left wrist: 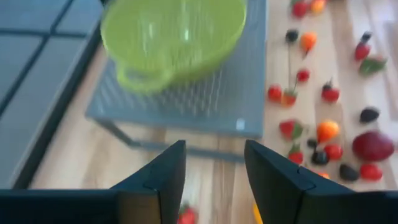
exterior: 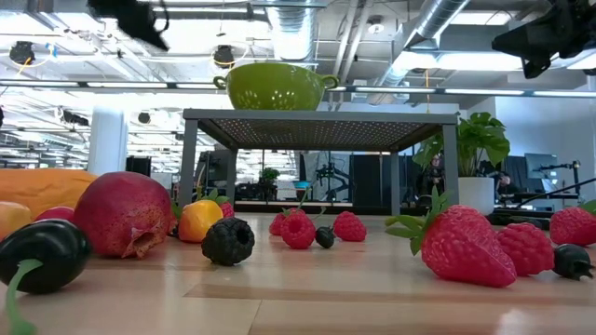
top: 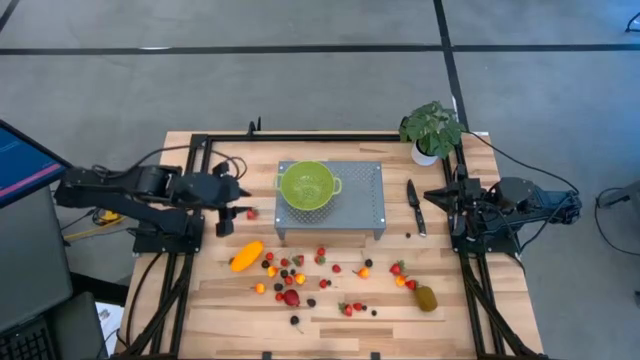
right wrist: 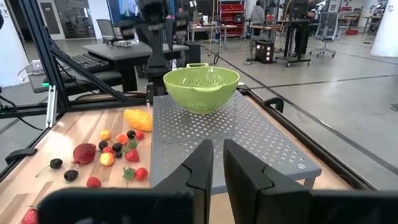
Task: Pick & Place Fruit
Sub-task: Put the strawberry into the green strainer bowl on the shelf
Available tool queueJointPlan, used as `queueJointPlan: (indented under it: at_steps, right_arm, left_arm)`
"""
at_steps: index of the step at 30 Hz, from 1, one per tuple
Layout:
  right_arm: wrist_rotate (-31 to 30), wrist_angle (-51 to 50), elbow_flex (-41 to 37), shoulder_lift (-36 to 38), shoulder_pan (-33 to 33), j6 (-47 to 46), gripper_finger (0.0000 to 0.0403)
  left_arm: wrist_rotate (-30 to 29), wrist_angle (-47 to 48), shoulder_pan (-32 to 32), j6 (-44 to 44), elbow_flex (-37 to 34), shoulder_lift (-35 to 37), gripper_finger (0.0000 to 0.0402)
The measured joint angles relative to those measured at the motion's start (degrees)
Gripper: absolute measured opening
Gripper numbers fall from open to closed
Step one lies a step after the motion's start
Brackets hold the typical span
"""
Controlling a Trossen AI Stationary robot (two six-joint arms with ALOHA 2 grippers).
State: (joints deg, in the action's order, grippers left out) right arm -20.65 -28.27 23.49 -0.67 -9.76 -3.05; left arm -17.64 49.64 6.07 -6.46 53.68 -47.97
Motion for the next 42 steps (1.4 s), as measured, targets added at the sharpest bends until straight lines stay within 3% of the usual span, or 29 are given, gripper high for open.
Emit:
queueJointPlan:
  at_steps: [5, 13, 16, 29, 42]
  right_arm:
    - [0.0, 0.0, 0.0, 0.0, 0.0, 0.0, 0.0033]
    - [0.0, 0.0, 0.0, 0.0, 0.0, 0.0, 0.0033]
    - [0.0, 0.0, 0.0, 0.0, 0.0, 0.0, 0.0033]
    - [0.0, 0.0, 0.0, 0.0, 0.0, 0.0, 0.0033]
    - [0.0, 0.0, 0.0, 0.0, 0.0, 0.0, 0.0033]
  left_arm:
    - [-0.6, -0.5, 0.0, -3.3, -7.6, 2.6, 0.0146]
    - [-9.0, -5.0, -0.1, -7.0, -14.0, 1.3, 0.0152]
    - [-12.4, -6.5, -0.5, -12.6, -14.3, -0.2, 0.0163]
    - [-10.5, -3.8, -8.3, -16.4, -14.3, -8.4, 0.0272]
    - [-9.5, -3.1, -12.6, -16.5, -15.0, -9.6, 0.0262]
